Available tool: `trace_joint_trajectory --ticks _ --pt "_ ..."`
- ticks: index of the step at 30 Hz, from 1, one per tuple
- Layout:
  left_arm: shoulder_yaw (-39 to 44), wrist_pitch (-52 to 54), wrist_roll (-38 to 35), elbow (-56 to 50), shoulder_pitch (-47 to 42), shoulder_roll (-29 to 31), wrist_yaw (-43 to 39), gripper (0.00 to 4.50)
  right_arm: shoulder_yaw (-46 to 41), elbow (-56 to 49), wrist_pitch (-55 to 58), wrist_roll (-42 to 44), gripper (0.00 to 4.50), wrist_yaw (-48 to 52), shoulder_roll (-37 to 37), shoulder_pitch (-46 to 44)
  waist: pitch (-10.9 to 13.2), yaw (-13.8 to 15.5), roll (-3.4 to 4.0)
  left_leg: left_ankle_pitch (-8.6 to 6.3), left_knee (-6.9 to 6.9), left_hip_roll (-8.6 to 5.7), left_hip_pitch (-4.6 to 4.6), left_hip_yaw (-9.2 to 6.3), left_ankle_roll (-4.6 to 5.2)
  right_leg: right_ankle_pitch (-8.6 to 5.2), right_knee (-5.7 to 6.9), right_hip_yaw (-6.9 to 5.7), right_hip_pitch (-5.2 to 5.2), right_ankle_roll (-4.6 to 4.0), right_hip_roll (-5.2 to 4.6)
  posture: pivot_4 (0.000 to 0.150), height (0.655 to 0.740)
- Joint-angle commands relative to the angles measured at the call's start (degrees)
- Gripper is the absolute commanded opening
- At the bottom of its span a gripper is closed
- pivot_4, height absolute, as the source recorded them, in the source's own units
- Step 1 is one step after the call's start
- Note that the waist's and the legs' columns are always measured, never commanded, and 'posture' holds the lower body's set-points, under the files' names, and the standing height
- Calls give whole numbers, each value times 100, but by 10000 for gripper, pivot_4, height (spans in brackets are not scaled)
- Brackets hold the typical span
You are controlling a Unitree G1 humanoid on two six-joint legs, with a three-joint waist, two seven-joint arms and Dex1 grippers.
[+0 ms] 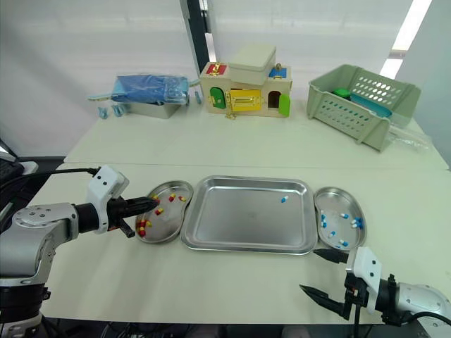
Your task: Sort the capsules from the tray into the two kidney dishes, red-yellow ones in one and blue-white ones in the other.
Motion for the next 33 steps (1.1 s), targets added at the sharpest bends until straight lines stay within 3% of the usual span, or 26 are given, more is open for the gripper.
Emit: trace_joint_trajectory --ticks 1,4,5,18,26,30,33 --pt "-34 -109 -97 9 -47 75 88 315 -106 -161 -75 113 45000 -49 48 44 0 -6 0 0 0 0 0 0 0 0 0 0 0 0 0 1500 7400" --pt "-67 -121 -143 31 -41 102 123 315 -107 -107 -132 98 45000 -54 97 74 0 -6 0 0 0 0 0 0 0 0 1 0 0 0 0 1500 7400" --pt "-79 -115 -154 40 -45 108 135 2902 -102 -78 -157 85 45000 -47 113 84 0 -6 0 0 0 0 0 0 0 0 1 0 0 0 0 1500 7400" --pt "-126 -122 -270 43 17 280 122 44803 -24 193 -448 -2 45000 61 239 149 0 -6 0 0 -1 0 1 1 0 0 1 1 -1 0 0 1500 7400" --pt "133 -56 -555 -92 151 364 42 44803 -53 324 -554 7 45000 125 226 161 0 -9 0 0 -1 0 0 2 0 0 0 2 -1 0 0 1500 7400" --pt "850 62 -993 -348 582 526 -135 44803 -374 284 -307 268 45000 198 41 214 0 -25 0 0 -3 1 0 1 1 0 1 1 -2 0 0 1500 7400" --pt "1759 -164 -1000 -418 1542 885 -566 44803 -959 443 -12 526 45000 302 -307 243 0 -68 1 -1 -6 1 0 5 1 0 -1 6 -3 0 0 1500 7400"
